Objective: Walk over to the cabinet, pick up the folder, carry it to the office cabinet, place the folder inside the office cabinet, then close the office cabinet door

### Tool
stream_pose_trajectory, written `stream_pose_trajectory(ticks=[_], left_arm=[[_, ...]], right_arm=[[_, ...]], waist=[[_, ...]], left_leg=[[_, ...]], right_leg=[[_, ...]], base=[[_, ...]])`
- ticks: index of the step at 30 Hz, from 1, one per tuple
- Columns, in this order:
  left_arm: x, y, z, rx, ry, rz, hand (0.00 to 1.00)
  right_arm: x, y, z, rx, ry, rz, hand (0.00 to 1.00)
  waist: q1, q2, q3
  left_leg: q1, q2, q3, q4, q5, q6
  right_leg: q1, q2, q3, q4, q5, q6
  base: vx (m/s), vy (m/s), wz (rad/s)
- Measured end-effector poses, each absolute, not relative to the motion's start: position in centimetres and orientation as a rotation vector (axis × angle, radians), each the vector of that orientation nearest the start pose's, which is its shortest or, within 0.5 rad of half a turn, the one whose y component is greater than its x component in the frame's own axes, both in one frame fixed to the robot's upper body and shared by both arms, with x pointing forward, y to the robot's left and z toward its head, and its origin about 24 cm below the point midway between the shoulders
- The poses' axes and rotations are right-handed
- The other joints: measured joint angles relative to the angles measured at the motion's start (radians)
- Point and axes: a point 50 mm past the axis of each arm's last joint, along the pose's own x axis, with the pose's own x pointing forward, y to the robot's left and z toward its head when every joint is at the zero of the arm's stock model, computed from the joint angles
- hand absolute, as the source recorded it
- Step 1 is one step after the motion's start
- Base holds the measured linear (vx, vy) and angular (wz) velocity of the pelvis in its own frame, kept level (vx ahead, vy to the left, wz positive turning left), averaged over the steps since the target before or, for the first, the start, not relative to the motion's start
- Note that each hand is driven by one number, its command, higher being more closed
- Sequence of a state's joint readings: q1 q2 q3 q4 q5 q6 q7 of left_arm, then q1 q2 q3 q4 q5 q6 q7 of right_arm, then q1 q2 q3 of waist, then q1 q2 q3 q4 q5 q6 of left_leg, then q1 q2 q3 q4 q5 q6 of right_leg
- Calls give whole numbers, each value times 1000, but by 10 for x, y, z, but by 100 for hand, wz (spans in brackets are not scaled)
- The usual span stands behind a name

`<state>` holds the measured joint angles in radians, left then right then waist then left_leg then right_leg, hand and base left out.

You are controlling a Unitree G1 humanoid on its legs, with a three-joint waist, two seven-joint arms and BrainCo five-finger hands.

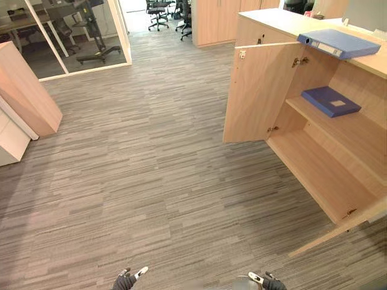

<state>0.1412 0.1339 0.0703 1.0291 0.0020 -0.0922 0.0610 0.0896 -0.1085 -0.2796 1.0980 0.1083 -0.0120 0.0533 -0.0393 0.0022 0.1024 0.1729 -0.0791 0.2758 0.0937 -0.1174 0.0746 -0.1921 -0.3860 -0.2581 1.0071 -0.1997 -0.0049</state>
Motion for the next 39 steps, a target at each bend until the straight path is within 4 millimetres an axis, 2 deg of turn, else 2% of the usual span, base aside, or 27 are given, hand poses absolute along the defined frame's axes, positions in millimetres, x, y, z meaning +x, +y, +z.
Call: stream_pose_trajectory(ticks=[1,3,5,6,7,9,12,13,14,15,16,17,19,21,24,25,26,28,29,30,31,32,33,34,36,37,39], left_arm=[[86,216,-157,117,1056,208,0],[90,213,-157,122,1048,191,0],[91,213,-156,126,1041,187,0],[93,213,-156,126,1038,187,0],[90,206,-158,110,1052,178,0],[87,201,-161,98,1067,168,0],[89,203,-160,89,1061,175,0],[91,203,-159,66,1051,200,0],[92,203,-159,50,1043,215,0],[93,205,-158,23,1030,248,0],[92,204,-157,6,1025,260,0],[94,203,-156,-18,1008,278,0],[98,202,-155,-21,993,275,0],[106,197,-153,-33,975,268,0],[119,195,-150,-20,939,251,0],[124,197,-148,-13,924,251,0],[125,197,-147,-11,920,252,0],[126,197,-147,-7,914,262,0],[125,198,-147,-7,912,267,0],[123,201,-147,0,915,278,0],[123,204,-146,-1,908,294,0],[122,209,-146,1,908,307,0],[120,214,-146,-4,913,333,0],[117,215,-147,-28,919,359,0],[112,214,-149,-64,929,391,0],[104,215,-151,-99,945,418,0],[98,214,-153,-119,960,426,0]], right_arm=[[85,-220,-161,193,1097,-349,0],[92,-220,-160,198,1079,-356,0],[99,-217,-159,201,1067,-357,0],[97,-217,-160,217,1073,-368,0],[95,-223,-159,211,1076,-384,0],[97,-226,-158,209,1068,-392,0],[82,-224,-163,248,1109,-434,0],[68,-222,-166,273,1139,-462,0],[65,-222,-166,276,1148,-464,0],[58,-222,-167,287,1157,-478,0],[57,-223,-167,284,1158,-478,0],[56,-223,-167,282,1163,-476,0],[55,-220,-168,284,1173,-466,0],[54,-220,-169,281,1186,-458,0],[56,-218,-170,271,1201,-438,0],[55,-216,-170,276,1200,-435,0],[54,-215,-170,277,1202,-436,0],[43,-217,-170,275,1204,-437,0],[37,-218,-171,272,1214,-441,0],[27,-217,-171,272,1230,-451,0],[23,-215,-171,273,1238,-445,0],[22,-213,-172,275,1240,-439,0],[20,-214,-171,281,1234,-441,0],[17,-220,-170,305,1224,-480,0],[15,-229,-168,332,1202,-536,0],[14,-241,-165,346,1173,-568,0],[11,-253,-161,335,1158,-587,0]], waist=[[-2,6,17],[-6,14,31],[-5,8,40],[-9,5,46],[-6,25,42],[-6,50,40],[-18,48,40],[-20,45,40],[-21,41,41],[-20,46,37],[-19,51,34],[-17,54,31],[-10,40,23],[7,31,24],[32,16,34],[32,0,42],[33,-5,43],[34,-3,41],[36,-6,39],[39,-8,25],[39,-31,26],[36,-44,20],[35,-52,9],[42,-54,-3],[49,-57,-5],[48,-55,-5],[31,-49,-6]], left_leg=[[27,23,-3,-13,0,0],[53,55,-1,-36,-8,-17],[71,68,14,-64,-15,-55],[99,73,19,-78,-22,-78],[122,105,32,-85,-33,-102],[128,147,62,-87,-44,-119],[128,201,67,-6,-47,-127],[81,263,60,175,-69,-148],[45,294,56,284,-75,-148],[-38,363,47,516,-61,-131],[-82,401,40,640,-56,-124],[-161,457,34,862,-61,-125],[-228,455,39,966,-73,-126],[-292,411,38,954,-117,-125],[-399,316,-27,730,-159,-122],[-421,270,-91,570,-152,-133],[-430,251,-129,483,-137,-142],[-437,224,-268,196,-53,-156],[-437,224,-275,198,-4,-170],[-435,206,-279,210,92,-172],[-438,189,-256,244,108,-165],[-440,186,-229,255,87,-158],[-446,183,-189,286,45,-137],[-441,176,-144,312,7,-118],[-393,152,-82,311,-27,-91],[-321,114,-31,282,-52,-60],[-254,78,4,247,-69,-36]], right_leg=[[-3,40,-62,-91,-43,16],[-16,88,-138,-292,-50,26],[-31,113,-160,-494,-3,22],[-30,125,-153,-568,109,8],[-18,171,-152,-586,122,-5],[-19,224,-148,-588,80,-21],[15,281,-152,-601,33,-33],[84,324,-155,-665,26,-34],[113,345,-155,-698,28,-31],[167,387,-149,-754,34,-39],[192,412,-138,-779,37,-47],[246,459,-97,-826,38,-66],[304,479,-40,-868,42,-88],[350,477,29,-899,50,-101],[413,441,133,-932,46,-90],[434,416,166,-938,34,-70],[438,403,184,-941,27,-58],[463,372,246,-942,-11,1],[467,362,263,-938,-23,17],[460,337,280,-925,-40,45],[446,305,302,-903,-46,62],[436,287,311,-887,-42,69],[400,263,320,-851,-20,103],[359,236,326,-790,-10,116],[286,191,331,-621,-8,113],[174,140,319,-364,34,50],[90,69,264,-160,80,-39]], base=[[211,-136,-4],[157,-170,-5],[113,-179,-15],[173,-230,-30],[210,-243,-39],[256,-274,-44],[292,-312,-18],[330,-340,-11],[413,-379,-21],[349,-285,-27],[421,-261,-65],[301,-99,-68],[445,-70,-86],[445,-17,-108],[342,90,-120],[267,132,-74],[329,207,-90],[402,317,-86],[435,351,-86],[458,394,-95],[535,468,-95],[416,388,-98],[326,367,-93],[306,362,-96],[310,400,-87],[265,373,-76],[276,360,-38]])
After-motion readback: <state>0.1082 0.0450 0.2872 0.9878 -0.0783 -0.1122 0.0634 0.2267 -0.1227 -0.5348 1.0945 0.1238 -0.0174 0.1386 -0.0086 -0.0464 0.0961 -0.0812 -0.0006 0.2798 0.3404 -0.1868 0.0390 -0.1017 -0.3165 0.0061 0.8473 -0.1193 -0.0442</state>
